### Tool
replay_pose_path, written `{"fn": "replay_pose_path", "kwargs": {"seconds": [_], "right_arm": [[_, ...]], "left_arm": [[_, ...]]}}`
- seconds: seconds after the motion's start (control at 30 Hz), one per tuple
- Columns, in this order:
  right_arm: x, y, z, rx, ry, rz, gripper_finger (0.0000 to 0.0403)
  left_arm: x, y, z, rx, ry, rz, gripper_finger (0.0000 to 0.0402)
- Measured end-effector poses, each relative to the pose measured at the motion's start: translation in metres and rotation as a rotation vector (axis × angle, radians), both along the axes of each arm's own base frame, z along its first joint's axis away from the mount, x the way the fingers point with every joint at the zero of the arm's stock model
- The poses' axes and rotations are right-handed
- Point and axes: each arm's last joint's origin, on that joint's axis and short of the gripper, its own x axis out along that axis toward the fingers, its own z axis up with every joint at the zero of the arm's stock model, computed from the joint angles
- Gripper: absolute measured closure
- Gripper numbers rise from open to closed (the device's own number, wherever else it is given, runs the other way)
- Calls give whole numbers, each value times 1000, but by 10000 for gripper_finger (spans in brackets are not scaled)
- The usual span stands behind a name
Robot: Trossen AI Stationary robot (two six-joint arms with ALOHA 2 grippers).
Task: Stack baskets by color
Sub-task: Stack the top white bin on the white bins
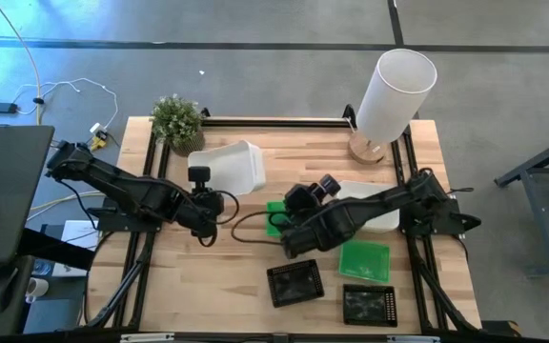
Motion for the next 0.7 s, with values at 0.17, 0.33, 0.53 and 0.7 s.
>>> {"fn": "replay_pose_path", "kwargs": {"seconds": [0.17,0.33,0.53,0.7], "right_arm": [[4,-5,0,13,-14,-10,200],[4,-6,7,30,-73,-15,198],[9,-19,27,48,-205,-12,198],[23,-34,38,96,-293,39,198]], "left_arm": [[-2,1,-4,25,53,33,402],[-3,2,-13,66,147,63,402],[1,1,-24,93,249,60,402],[5,0,-32,120,322,51,402]]}}
